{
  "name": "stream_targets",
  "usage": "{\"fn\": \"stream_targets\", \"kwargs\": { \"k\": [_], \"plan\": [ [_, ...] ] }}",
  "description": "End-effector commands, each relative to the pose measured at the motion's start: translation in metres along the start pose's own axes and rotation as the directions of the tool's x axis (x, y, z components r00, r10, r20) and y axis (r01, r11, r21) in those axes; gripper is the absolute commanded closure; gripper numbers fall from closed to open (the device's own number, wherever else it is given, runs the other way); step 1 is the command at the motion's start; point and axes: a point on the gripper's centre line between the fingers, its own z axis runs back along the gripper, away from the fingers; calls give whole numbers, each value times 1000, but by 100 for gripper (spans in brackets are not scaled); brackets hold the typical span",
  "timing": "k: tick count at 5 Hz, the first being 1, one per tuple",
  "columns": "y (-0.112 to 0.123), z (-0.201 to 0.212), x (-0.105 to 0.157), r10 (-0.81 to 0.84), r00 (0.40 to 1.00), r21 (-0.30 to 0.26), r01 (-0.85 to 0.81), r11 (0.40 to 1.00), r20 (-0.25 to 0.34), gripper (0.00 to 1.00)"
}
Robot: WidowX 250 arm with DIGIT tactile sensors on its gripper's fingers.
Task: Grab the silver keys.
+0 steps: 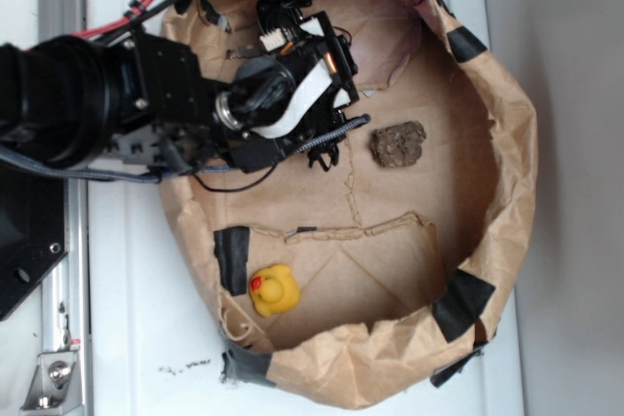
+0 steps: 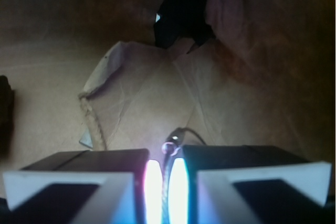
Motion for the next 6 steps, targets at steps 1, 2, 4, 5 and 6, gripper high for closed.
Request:
{"fn": "stream_targets", "kwargs": {
  "k": [1, 2, 4, 5, 6],
  "plan": [
    [11, 18, 14, 26, 1000, -15, -26, 1000, 12, 100],
    [10, 23, 17, 36, 999, -13, -36, 999, -4, 100],
    [-8, 97, 34, 167, 925, 46, -161, 986, -342, 100],
    [-20, 138, 33, 35, 872, -183, -141, 973, -489, 100],
    [-30, 130, 39, 40, 854, -207, -171, 963, -519, 100]
  ]
}}
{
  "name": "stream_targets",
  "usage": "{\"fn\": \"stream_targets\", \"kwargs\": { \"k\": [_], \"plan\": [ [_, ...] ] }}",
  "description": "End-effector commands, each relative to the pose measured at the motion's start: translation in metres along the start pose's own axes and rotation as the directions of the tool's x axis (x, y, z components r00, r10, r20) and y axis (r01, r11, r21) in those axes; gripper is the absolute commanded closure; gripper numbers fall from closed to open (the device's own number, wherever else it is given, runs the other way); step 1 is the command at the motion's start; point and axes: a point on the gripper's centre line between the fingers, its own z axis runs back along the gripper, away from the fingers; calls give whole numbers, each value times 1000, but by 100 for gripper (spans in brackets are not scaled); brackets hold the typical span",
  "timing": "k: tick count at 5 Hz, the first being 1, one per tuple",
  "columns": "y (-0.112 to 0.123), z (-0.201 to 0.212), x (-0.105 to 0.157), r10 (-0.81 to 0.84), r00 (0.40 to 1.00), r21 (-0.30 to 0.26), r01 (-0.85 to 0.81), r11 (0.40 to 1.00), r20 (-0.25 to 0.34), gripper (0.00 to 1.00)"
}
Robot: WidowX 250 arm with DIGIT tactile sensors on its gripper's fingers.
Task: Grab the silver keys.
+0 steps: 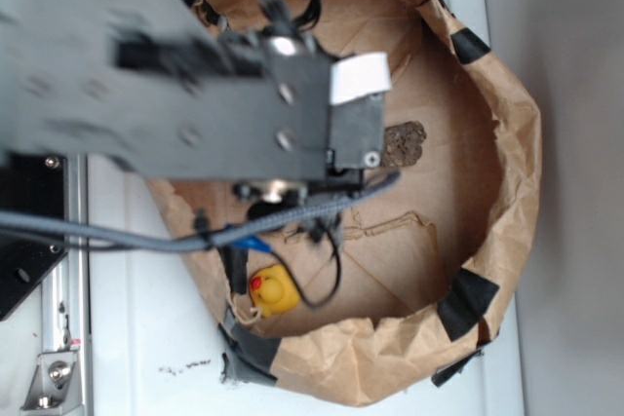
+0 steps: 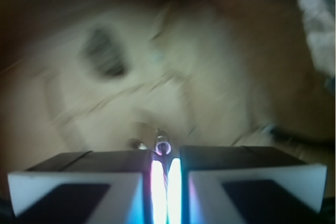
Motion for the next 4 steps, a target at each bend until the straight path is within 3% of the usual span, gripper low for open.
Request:
{"fn": "stream_targets", "kwargs": {
  "k": [1, 2, 3, 4],
  "plan": [
    [4, 6, 43, 77, 997, -44, -77, 996, -11, 100],
    [8, 7, 45, 86, 996, -48, -86, 995, 2, 100],
    [11, 8, 41, 68, 997, -103, -63, 993, 40, 100],
    [10, 5, 43, 78, 995, -119, -71, 990, 57, 100]
  ]
}}
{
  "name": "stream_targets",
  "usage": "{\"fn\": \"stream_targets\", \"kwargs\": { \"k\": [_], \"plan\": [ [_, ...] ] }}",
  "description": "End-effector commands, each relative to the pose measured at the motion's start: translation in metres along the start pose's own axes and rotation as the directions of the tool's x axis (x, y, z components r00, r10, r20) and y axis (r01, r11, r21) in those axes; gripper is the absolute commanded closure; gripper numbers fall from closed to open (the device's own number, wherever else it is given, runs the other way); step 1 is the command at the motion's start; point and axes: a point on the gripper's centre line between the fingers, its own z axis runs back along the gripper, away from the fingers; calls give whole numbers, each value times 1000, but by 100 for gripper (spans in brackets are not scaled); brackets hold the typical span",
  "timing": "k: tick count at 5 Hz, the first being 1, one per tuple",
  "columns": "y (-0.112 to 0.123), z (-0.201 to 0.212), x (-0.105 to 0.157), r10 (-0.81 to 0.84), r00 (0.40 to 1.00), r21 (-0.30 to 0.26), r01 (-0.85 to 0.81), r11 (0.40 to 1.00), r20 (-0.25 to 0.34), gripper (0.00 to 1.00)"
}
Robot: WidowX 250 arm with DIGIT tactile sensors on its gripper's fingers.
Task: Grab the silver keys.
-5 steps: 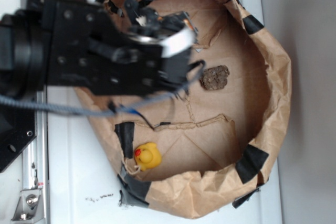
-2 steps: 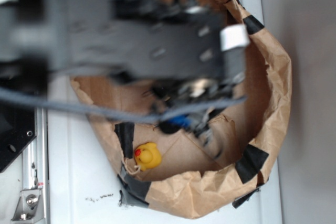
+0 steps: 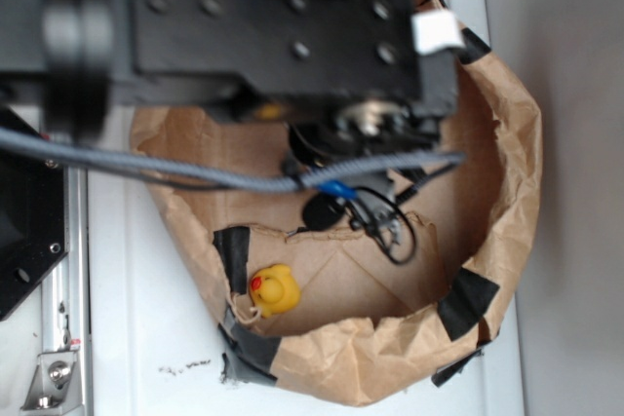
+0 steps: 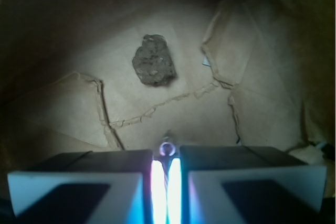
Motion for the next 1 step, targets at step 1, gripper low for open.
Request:
{"fn": "stream_targets", "kwargs": {
  "k": [1],
  "plan": [
    [10, 15, 14, 17, 995, -30, -14, 999, 97, 100]
  ]
}}
